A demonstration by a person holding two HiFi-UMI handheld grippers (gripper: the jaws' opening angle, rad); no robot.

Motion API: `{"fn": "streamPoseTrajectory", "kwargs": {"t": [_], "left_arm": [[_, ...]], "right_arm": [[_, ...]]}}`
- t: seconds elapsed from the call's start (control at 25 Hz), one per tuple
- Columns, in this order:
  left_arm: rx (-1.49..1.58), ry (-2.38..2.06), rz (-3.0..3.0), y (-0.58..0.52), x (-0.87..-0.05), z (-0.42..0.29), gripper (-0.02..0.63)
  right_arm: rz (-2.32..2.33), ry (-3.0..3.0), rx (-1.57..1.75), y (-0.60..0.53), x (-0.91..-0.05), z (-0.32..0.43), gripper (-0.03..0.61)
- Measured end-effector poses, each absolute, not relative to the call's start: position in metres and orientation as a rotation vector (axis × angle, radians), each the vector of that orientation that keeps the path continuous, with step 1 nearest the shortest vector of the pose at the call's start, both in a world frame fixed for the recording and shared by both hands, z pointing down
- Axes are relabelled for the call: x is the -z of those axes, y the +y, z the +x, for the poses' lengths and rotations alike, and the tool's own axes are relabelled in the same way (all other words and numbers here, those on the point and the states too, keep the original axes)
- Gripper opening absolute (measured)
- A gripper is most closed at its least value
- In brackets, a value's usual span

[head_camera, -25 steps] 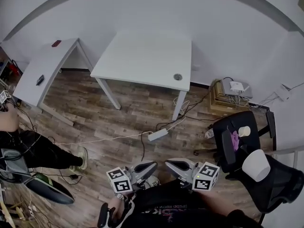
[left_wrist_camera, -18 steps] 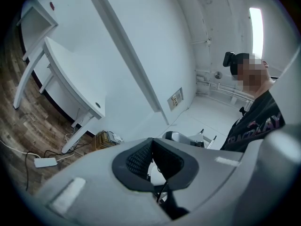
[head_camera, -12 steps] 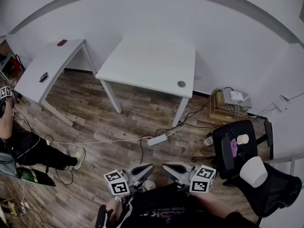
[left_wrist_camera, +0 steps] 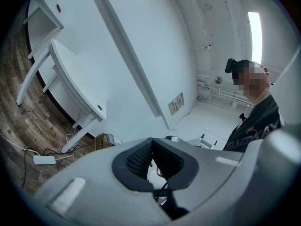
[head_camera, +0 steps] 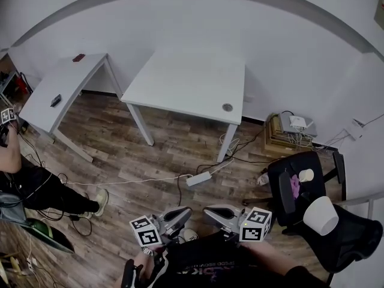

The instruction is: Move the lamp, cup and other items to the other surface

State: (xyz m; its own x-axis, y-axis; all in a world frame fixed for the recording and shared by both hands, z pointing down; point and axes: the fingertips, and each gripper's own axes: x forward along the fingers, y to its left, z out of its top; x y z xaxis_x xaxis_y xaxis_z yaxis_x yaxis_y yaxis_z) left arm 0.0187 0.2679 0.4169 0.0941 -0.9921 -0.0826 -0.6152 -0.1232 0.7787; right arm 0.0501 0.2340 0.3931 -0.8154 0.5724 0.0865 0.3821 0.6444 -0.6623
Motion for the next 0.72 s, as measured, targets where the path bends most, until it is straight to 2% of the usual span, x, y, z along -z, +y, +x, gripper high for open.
{"fn": "streamPoseTrajectory", "kwargs": {"t": [0.72], "left_arm": [[0.951,-1.62,1.727,0.291,-0.422,0.011,-0.005]], "right_arm": [[-0.831,-2.532,-0.901,0.255,-0.396,0.05,0.003]]}}
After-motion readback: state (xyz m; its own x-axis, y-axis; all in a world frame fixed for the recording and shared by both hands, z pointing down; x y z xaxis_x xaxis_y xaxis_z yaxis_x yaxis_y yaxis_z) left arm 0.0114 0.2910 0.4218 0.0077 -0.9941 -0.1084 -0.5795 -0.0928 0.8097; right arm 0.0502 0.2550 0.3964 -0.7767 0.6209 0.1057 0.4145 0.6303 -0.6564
